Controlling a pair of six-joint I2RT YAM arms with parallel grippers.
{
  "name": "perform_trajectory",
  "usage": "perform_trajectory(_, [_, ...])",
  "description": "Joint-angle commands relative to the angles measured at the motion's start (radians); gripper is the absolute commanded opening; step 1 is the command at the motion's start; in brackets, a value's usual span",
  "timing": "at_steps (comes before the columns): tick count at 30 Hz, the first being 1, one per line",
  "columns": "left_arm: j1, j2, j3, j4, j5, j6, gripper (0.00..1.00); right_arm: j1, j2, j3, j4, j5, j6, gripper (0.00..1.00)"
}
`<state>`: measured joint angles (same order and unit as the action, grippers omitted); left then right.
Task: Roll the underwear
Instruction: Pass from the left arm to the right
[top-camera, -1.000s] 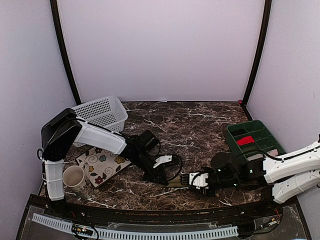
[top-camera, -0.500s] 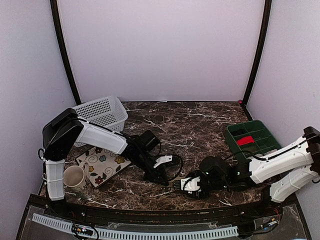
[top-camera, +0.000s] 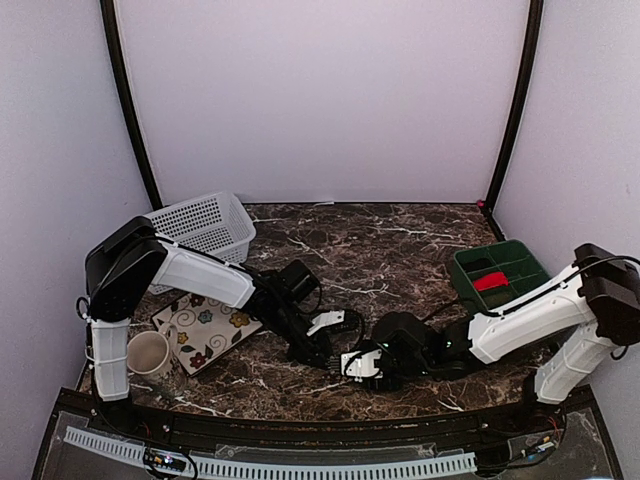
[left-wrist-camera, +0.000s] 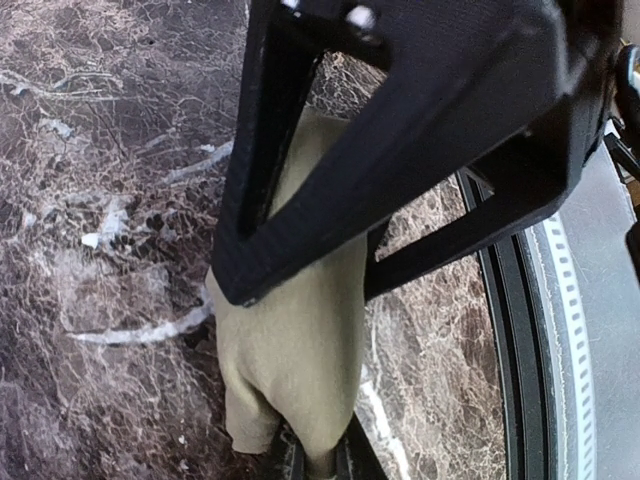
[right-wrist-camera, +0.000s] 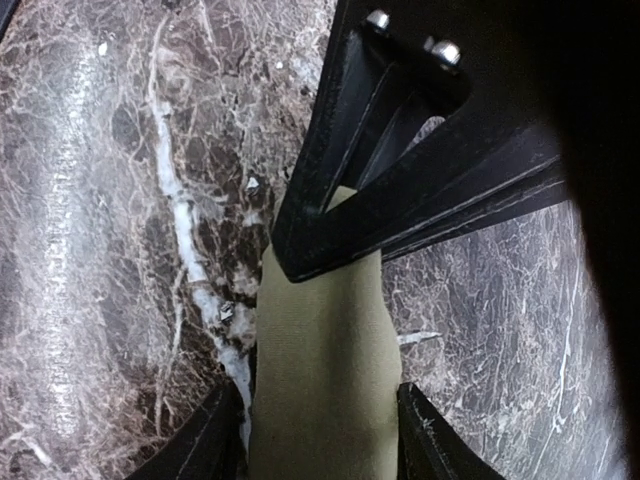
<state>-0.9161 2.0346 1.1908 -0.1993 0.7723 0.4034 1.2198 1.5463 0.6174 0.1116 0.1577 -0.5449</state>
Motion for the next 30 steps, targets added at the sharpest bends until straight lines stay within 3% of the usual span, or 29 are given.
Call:
perform_trajectory(1, [0.000,0.043,-0.022,-0.118,-0.057,0.002,0.10,0.009,0.035,0.012,-0.025,0.031,0.008,0.51])
perform_trajectory(12, [0.000,0.033,-0.002,-0.136,-0.079,0.011,0.11,0.009,0.125,0.039,-0.117,0.046,0.068,0.38])
perform_trajectory(18, [0.005,-0.007,0.004,-0.146,-0.109,0.006,0.16,0.011,0.153,0.072,-0.188,-0.020,0.118,0.16])
perform_trajectory(21, [0.012,-0.039,0.000,-0.137,-0.129,-0.013,0.30,0.012,0.138,0.074,-0.196,-0.038,0.128,0.00])
perform_trajectory(24, [0.028,-0.090,-0.028,-0.102,-0.166,-0.055,0.52,0.012,0.113,0.073,-0.197,-0.039,0.151,0.00])
perform_trajectory(27, [0.066,-0.171,-0.056,-0.059,-0.223,-0.104,0.88,0.011,0.080,0.079,-0.205,-0.015,0.188,0.00])
perform_trajectory(30, [0.096,-0.265,-0.060,-0.038,-0.312,-0.138,0.99,0.008,0.025,0.085,-0.186,0.035,0.234,0.00])
